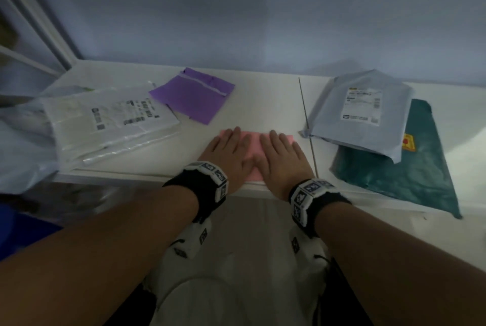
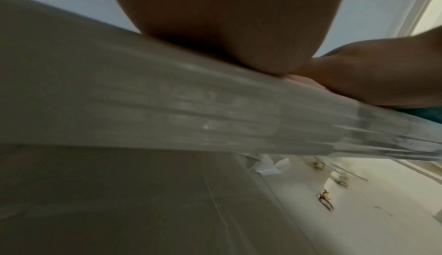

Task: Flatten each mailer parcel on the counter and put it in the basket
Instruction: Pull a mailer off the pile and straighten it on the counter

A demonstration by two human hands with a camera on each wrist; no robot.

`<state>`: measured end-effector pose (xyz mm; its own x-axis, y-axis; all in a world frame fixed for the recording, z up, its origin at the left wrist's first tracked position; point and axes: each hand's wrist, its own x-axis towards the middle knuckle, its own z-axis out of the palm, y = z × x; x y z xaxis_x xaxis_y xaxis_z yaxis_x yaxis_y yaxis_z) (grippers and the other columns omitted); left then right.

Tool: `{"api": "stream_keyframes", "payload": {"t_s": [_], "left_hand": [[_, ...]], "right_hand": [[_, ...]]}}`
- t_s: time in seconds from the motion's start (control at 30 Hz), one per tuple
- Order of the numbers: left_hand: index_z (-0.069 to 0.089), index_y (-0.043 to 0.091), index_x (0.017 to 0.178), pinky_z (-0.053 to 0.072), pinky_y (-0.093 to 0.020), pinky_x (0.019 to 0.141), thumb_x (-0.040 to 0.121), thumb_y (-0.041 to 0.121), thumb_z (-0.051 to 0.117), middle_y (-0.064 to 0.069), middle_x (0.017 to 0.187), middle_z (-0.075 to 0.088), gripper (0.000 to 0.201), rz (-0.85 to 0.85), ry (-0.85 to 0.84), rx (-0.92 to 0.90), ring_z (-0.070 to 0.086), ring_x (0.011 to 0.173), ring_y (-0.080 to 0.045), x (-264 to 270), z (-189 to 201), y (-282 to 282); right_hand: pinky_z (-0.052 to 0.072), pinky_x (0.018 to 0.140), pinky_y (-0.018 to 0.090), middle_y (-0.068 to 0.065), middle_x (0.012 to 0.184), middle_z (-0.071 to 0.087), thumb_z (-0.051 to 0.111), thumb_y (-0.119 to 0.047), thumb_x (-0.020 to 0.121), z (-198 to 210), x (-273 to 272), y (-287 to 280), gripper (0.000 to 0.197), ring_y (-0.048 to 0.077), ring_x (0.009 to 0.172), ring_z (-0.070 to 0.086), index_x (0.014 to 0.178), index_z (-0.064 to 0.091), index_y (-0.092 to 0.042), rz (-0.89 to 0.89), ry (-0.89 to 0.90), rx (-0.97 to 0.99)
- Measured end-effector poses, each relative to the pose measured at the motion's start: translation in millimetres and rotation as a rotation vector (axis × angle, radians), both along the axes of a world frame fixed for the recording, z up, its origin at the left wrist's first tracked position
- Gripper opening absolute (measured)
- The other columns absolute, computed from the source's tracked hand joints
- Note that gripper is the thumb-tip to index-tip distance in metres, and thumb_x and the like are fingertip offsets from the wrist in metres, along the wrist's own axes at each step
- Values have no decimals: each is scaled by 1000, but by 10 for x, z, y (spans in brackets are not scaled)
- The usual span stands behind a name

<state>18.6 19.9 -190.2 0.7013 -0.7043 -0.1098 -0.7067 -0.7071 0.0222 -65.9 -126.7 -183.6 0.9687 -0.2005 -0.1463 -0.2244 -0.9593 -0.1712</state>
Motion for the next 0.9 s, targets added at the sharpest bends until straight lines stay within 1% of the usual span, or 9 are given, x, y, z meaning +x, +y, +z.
{"api": "stream_keyframes", "payload": {"t_s": [0.13,0.27,0.37,0.47,0.63,0.8,0.9], "left_hand": [[-3,19,154,1,-39,120,98,53,18,-6,162,-7,69,13,49,12,-3,149,-20,57,8,69],[-2,22,154,0,-40,119,95,59,17,-6,162,-6,72,29,12,6,-2,149,-20,72,-14,142],[-1,23,154,-1,-41,120,93,62,18,-8,162,-6,75,63,8,-4,-3,149,-22,43,-14,166],[0,24,154,-1,-43,120,92,63,19,-9,162,-5,76,87,4,-17,-3,149,-23,36,-12,163],[9,25,154,3,-47,120,89,63,23,-10,162,3,77,84,-30,-32,4,149,-25,35,-15,169],[12,26,153,4,-47,120,88,64,25,-10,162,6,77,92,-39,-53,6,149,-26,53,-44,163],[12,26,154,5,-48,119,88,64,24,-10,162,6,77,82,-44,-47,7,148,-27,50,-50,162]], "right_hand": [[-3,122,44,4,165,-8,6,-58,99,12,-68,-36,68,21,152,-6,157,-4,-24,-27,61,-33],[-5,122,43,6,165,-7,10,-60,98,-10,-68,-44,69,22,152,-6,157,-3,-26,-48,43,-44],[-3,122,45,7,165,-7,10,-61,97,-25,-84,-51,70,22,152,-6,157,-3,-27,-43,37,-51],[0,123,47,8,165,-2,11,-61,96,-48,-87,-67,73,23,152,-2,158,1,-25,-41,-1,-59],[5,122,47,10,164,8,16,-61,94,-80,-98,-60,77,25,152,6,157,11,-17,-67,-71,-50],[6,122,48,12,164,10,19,-60,95,-87,-94,-63,76,27,151,8,157,13,-17,-67,-84,-44],[5,122,48,14,164,7,17,-61,94,-101,-95,-68,77,28,151,5,157,10,-18,-69,-55,-59]]}}
